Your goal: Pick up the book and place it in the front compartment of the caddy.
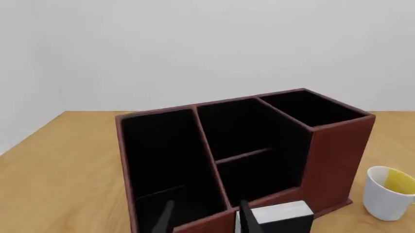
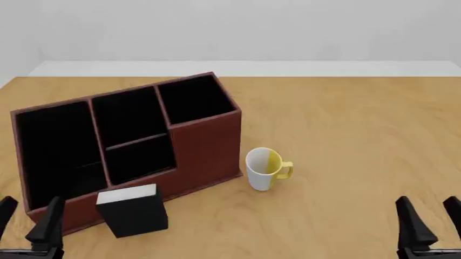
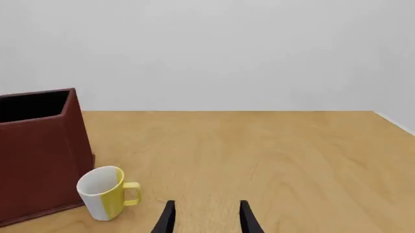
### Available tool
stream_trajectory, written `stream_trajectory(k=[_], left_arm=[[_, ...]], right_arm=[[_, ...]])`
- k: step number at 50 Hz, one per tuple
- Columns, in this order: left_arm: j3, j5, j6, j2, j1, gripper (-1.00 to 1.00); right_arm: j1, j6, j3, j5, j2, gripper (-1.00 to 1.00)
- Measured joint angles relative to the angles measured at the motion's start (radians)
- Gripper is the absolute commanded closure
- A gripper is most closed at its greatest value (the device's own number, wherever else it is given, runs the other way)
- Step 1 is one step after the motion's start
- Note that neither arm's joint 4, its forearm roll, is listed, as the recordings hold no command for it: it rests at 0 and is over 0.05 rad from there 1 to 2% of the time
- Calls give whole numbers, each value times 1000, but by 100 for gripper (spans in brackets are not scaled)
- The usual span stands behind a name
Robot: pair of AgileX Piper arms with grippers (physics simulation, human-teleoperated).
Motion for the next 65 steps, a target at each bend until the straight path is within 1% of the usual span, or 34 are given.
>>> stream_trajectory(k=[4, 7, 14, 20, 27, 32, 37, 42, 49, 57, 65], left_arm=[[-2, -9, -1, 13, 0, -100], [-10, -18, 12, 27, -4, -100], [-72, -17, 33, 75, -22, -100], [-149, 10, 49, 116, -70, -100], [-261, 45, 54, 177, -118, -100], [-345, 80, 78, 223, -164, -100], [-434, 123, 123, 280, -227, -100], [-538, 184, 177, 356, -293, -100], [-697, 298, 276, 465, -384, -100], [-884, 472, 362, 592, -476, -100], [-1065, 656, 433, 716, -531, -100]], right_arm=[[0, 0, -1, -1, 2, -100], [0, 0, -1, -1, 2, -100], [0, 0, -1, -1, 4, -100], [0, 0, -1, -2, 4, -100], [0, 0, -1, -2, 4, -100], [0, 0, -1, -2, 4, -100], [0, 0, -1, -2, 5, -100], [0, 0, -1, -3, 5, -100], [-1, 0, -1, -3, 6, -100], [-1, 0, -1, -4, 6, -100], [-1, 0, -1, -3, 6, -100]])
